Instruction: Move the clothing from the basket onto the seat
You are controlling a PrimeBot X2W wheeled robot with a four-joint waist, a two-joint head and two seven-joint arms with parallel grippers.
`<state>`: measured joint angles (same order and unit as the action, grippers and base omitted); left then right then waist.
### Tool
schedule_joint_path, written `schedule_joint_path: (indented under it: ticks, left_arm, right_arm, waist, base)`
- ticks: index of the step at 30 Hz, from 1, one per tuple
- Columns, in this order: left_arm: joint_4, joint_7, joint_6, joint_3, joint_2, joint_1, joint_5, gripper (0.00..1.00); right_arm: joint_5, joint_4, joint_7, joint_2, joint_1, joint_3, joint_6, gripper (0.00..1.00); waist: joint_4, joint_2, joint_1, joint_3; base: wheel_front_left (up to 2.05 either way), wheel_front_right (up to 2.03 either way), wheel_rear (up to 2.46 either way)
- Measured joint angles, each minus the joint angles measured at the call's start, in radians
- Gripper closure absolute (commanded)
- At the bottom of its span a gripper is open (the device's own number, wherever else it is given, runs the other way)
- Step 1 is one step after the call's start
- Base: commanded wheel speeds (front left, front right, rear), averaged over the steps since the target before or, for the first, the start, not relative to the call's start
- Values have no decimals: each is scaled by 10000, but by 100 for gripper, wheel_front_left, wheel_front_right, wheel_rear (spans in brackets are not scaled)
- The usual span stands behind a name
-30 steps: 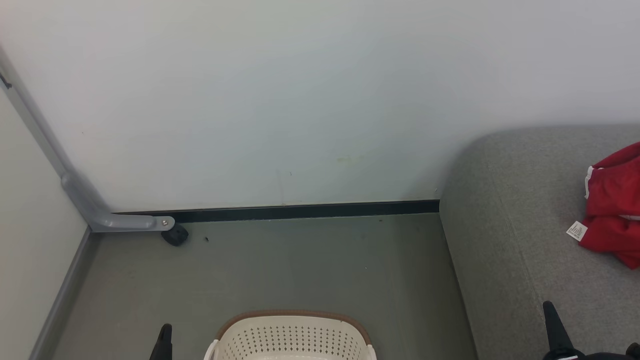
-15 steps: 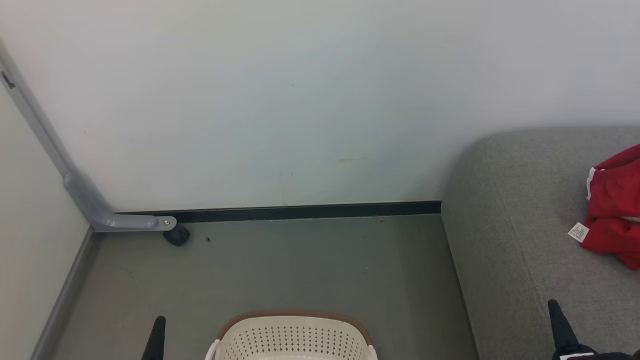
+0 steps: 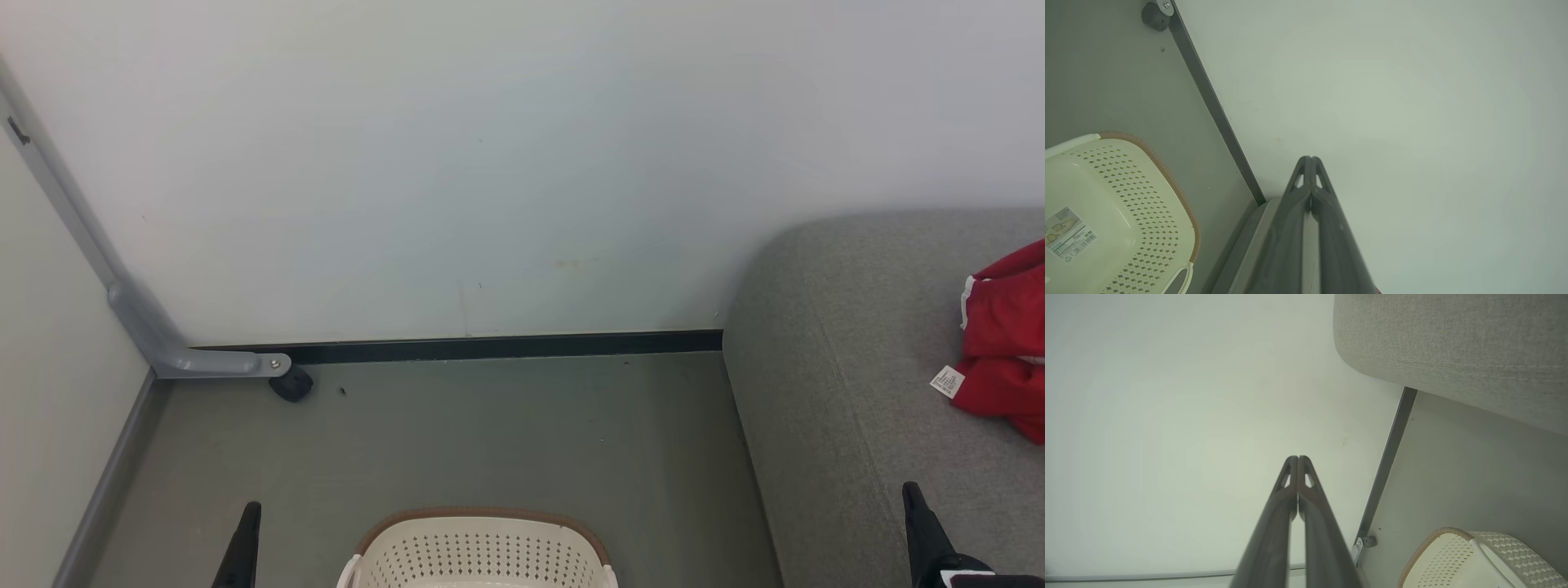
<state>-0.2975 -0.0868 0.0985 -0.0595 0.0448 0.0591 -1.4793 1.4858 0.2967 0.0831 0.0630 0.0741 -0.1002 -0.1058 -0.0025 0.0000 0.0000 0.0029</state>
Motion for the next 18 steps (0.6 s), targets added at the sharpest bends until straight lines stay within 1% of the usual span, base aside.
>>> schedule_joint_path:
  ticks: [5,8,10,18]
  left_arm:
    - [-17,-136,169,-153,-21,13,-654,100]
    - [-27,-230,178,-257,-27,50,-989,100]
    - [-31,-263,249,-268,-31,80,-1072,100]
    - [-33,-263,249,-270,-56,174,-1200,100]
  right_arm:
    - [606,19,174,-115,1,-213,-65,100]
    - [1014,29,265,-180,4,-324,-88,100]
    - [1074,33,301,-192,6,-355,-90,100]
    - [1074,33,301,-196,21,-366,-90,100]
  waist:
    - [15,0,0,-8]
    - [24,0,0,-12]
    - [25,0,0,-12]
    - [25,0,0,-12]
  base:
    - [0,0,0]
    - [0,0,0]
    - [0,0,0]
    - [0,0,0]
